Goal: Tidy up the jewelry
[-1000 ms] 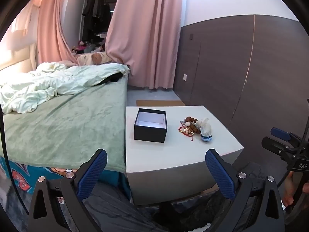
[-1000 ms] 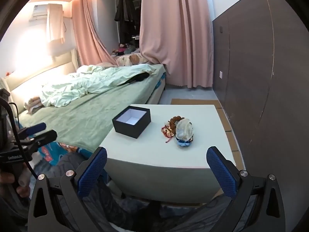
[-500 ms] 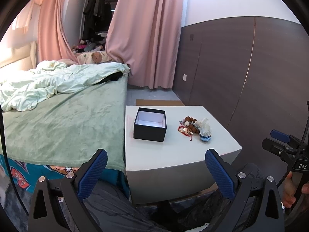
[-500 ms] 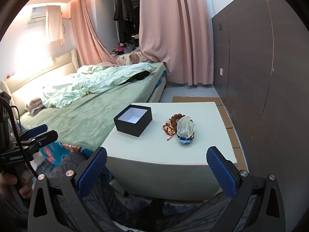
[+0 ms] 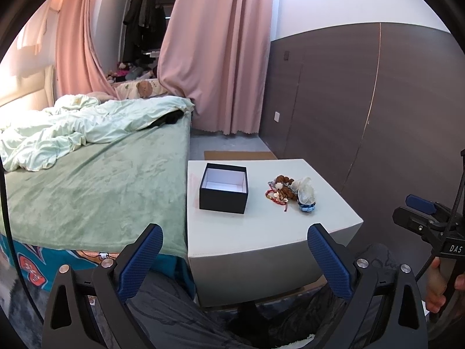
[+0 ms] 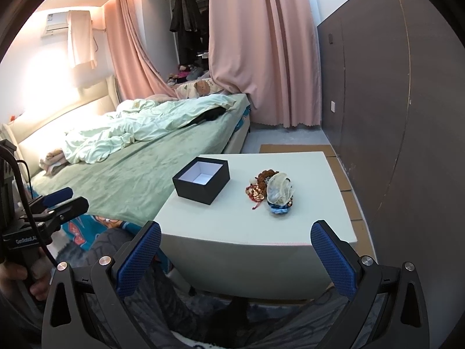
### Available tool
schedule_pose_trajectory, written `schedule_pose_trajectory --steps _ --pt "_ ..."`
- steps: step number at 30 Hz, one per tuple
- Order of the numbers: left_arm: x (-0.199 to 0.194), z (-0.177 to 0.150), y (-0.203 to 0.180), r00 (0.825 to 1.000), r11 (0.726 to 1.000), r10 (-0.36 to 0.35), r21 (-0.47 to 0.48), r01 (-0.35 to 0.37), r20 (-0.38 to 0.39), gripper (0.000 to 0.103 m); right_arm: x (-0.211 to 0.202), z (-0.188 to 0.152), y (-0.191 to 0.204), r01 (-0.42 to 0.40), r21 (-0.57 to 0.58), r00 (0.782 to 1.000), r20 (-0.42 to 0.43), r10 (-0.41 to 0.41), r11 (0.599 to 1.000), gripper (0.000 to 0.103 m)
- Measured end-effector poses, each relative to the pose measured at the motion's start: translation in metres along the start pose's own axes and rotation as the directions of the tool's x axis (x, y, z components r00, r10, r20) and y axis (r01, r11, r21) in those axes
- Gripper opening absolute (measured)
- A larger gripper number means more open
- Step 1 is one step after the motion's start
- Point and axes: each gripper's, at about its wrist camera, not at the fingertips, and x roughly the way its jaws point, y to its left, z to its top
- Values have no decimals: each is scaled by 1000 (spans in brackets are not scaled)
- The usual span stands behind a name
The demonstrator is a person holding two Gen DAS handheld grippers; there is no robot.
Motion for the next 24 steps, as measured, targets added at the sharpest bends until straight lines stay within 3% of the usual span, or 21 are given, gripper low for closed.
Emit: schedule_pose_trajectory --steps 24 --pt "-15 3 -15 999 998 -39 39 38 1 100 -12 -2 2 11 11 1000 16 -12 1000 103"
